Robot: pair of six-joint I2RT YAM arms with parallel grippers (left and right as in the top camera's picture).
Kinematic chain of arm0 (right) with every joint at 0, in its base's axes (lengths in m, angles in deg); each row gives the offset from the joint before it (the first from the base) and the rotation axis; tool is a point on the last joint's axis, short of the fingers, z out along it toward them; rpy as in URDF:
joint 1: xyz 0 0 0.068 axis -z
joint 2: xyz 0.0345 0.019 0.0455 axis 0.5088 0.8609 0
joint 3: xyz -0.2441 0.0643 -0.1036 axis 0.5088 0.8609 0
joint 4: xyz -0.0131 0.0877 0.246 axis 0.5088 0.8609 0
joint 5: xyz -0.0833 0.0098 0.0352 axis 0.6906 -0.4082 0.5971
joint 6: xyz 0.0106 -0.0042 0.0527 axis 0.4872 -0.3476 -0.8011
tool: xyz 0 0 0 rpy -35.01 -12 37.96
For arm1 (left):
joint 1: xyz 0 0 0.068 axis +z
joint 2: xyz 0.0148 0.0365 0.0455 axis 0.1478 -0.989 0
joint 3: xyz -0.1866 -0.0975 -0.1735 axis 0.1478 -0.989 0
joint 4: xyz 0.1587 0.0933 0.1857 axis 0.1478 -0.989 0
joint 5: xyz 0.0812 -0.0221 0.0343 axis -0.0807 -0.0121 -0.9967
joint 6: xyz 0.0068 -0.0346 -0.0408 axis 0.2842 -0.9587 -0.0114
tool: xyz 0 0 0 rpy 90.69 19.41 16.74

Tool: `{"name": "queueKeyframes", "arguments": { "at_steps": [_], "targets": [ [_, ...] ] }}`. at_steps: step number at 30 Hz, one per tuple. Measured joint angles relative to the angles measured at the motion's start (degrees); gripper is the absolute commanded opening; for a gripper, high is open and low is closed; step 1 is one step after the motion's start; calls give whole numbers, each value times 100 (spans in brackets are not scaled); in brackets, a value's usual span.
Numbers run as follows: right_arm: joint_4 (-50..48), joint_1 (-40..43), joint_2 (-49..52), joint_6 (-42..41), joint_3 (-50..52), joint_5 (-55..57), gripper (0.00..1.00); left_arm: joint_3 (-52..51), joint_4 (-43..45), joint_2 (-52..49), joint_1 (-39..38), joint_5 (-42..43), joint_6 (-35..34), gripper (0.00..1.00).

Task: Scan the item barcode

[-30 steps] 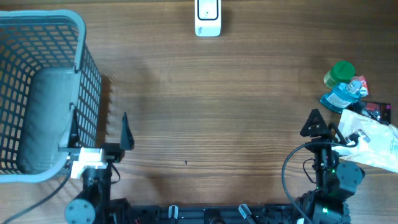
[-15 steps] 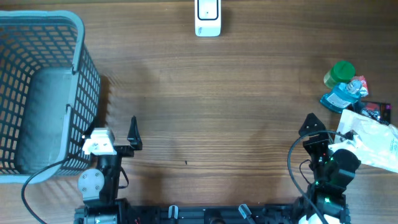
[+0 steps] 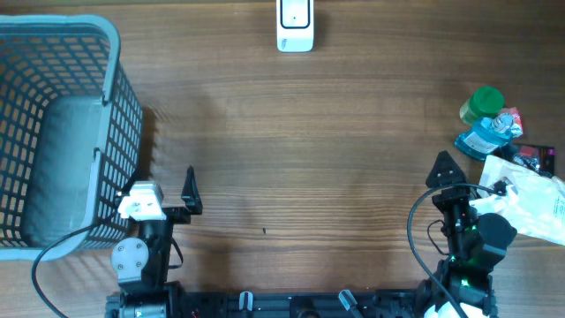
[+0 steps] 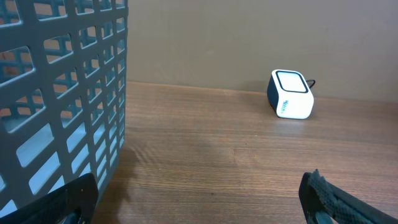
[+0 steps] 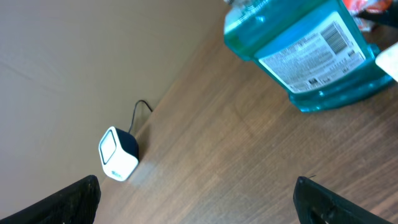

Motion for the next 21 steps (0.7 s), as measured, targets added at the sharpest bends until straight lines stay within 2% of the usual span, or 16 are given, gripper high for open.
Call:
{"name": "queueKeyframes", "arguments": {
  "at_steps": [4, 11, 14, 21],
  "targets": [
    [63, -98, -173, 46, 0, -22, 100, 0, 0, 0, 0, 0, 0, 100],
    [503, -107, -1491, 431, 0, -66, 100, 0, -2, 0, 0, 0, 0, 100],
    [918, -107, -1644, 459, 0, -90, 100, 0, 0, 0, 0, 0, 0, 100],
    [940, -109, -2173, 691, 0, -79, 100, 0, 0, 0, 0, 0, 0, 100]
  ]
}}
